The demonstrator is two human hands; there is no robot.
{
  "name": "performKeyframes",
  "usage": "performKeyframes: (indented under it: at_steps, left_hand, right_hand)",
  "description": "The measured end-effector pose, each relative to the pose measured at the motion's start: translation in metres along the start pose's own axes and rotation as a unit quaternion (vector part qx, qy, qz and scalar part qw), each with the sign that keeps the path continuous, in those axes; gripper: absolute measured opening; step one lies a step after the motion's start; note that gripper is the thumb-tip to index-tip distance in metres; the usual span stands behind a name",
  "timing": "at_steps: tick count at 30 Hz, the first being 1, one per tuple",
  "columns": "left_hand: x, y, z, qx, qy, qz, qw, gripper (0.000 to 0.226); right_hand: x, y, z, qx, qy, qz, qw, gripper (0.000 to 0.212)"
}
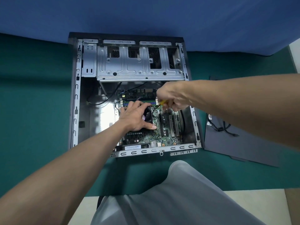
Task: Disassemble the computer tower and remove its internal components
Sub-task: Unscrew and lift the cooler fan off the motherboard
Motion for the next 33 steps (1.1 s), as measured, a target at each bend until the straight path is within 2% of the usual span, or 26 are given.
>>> performKeyframes:
  at_steps: [2, 3, 4, 5, 6, 8, 11, 12, 13, 14, 15, 18, 20, 21, 22, 23, 25, 27, 28, 29, 31, 33]
  left_hand:
    - [0.001, 0.001, 0.0, -0.002, -0.001, -0.001, 1.0, 0.102]
    - [0.001, 0.001, 0.001, -0.002, -0.003, 0.001, 1.0, 0.102]
    - [0.001, 0.001, 0.001, -0.002, -0.003, 0.002, 1.0, 0.102]
    - [0.001, 0.001, 0.001, -0.002, -0.003, 0.002, 1.0, 0.102]
    - [0.001, 0.001, 0.001, -0.002, -0.003, 0.002, 1.0, 0.102]
    - [0.001, 0.001, 0.002, -0.002, -0.003, 0.006, 1.0, 0.102]
    - [0.002, 0.001, 0.002, -0.005, -0.003, 0.016, 1.0, 0.102]
    - [0.001, 0.0, 0.002, -0.005, -0.003, 0.018, 1.0, 0.102]
    - [0.001, 0.0, 0.002, -0.005, -0.003, 0.019, 1.0, 0.101]
    - [0.001, 0.0, 0.002, -0.005, -0.003, 0.02, 1.0, 0.101]
    - [0.001, 0.0, 0.002, -0.006, -0.003, 0.018, 1.0, 0.101]
    - [0.001, 0.001, 0.001, -0.006, -0.003, 0.012, 1.0, 0.1]
    - [0.001, 0.001, 0.001, -0.004, 0.0, 0.012, 1.0, 0.101]
    - [0.001, 0.001, 0.002, -0.004, 0.0, 0.01, 1.0, 0.101]
    - [0.001, 0.001, 0.001, -0.004, -0.001, 0.007, 1.0, 0.102]
    - [0.001, 0.001, 0.001, -0.004, 0.0, 0.005, 1.0, 0.102]
    - [0.001, 0.001, 0.002, -0.004, 0.0, 0.0, 1.0, 0.102]
    - [0.001, 0.001, 0.001, -0.004, -0.001, 0.002, 1.0, 0.102]
    - [0.001, 0.0, 0.001, -0.004, -0.001, 0.005, 1.0, 0.102]
    - [0.001, 0.0, 0.001, -0.004, -0.001, 0.007, 1.0, 0.101]
    - [0.001, -0.002, 0.001, -0.006, -0.001, 0.014, 1.0, 0.099]
    - [0.001, -0.003, 0.0, -0.009, -0.001, 0.022, 1.0, 0.095]
  right_hand:
    - [0.002, -0.002, 0.003, 0.015, 0.028, -0.045, 0.998, 0.023]
    - [0.002, 0.0, 0.003, -0.008, 0.017, -0.098, 0.995, 0.025]
    - [0.002, 0.002, 0.002, -0.046, -0.014, -0.178, 0.983, 0.024]
    - [0.002, 0.003, -0.001, -0.094, -0.054, -0.276, 0.955, 0.019]
    - [0.001, 0.005, -0.005, -0.148, -0.092, -0.362, 0.916, 0.016]
    - [-0.002, 0.003, -0.012, -0.236, -0.139, -0.512, 0.815, 0.024]
    - [-0.001, 0.003, -0.017, -0.345, -0.19, -0.693, 0.604, 0.024]
    - [0.002, 0.003, -0.017, -0.368, -0.201, -0.713, 0.562, 0.022]
    - [0.004, 0.004, -0.017, -0.383, -0.205, -0.712, 0.552, 0.02]
    - [0.004, 0.005, -0.016, -0.392, -0.201, -0.695, 0.569, 0.018]
    - [0.003, 0.007, -0.015, -0.388, -0.194, -0.666, 0.607, 0.016]
    - [0.0, 0.009, -0.008, -0.332, -0.156, -0.486, 0.793, 0.029]
    - [-0.005, 0.011, -0.003, -0.253, -0.135, -0.319, 0.903, 0.032]
    - [-0.006, 0.009, 0.001, -0.189, -0.114, -0.223, 0.95, 0.029]
    - [-0.005, 0.007, 0.005, -0.117, -0.074, -0.136, 0.981, 0.025]
    - [-0.005, 0.005, 0.006, -0.058, -0.031, -0.092, 0.994, 0.023]
    - [-0.002, 0.005, 0.005, -0.029, 0.015, -0.125, 0.992, 0.022]
    - [0.0, 0.009, 0.004, -0.088, -0.026, -0.249, 0.964, 0.019]
    - [0.001, 0.012, -0.002, -0.127, -0.067, -0.332, 0.932, 0.017]
    - [0.003, 0.015, -0.007, -0.171, -0.111, -0.409, 0.889, 0.014]
    - [0.007, 0.019, -0.017, -0.247, -0.159, -0.551, 0.781, 0.013]
    - [0.012, 0.023, -0.022, -0.323, -0.181, -0.672, 0.641, 0.023]
Point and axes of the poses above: each hand's wrist, its own z-axis towards the middle knuckle, its own x-axis out of the palm, y = z × x, the point moved 2 cm from there along z, towards the middle knuckle, and after that the axes turned 8 degrees about -z, right-handed, at the moved point
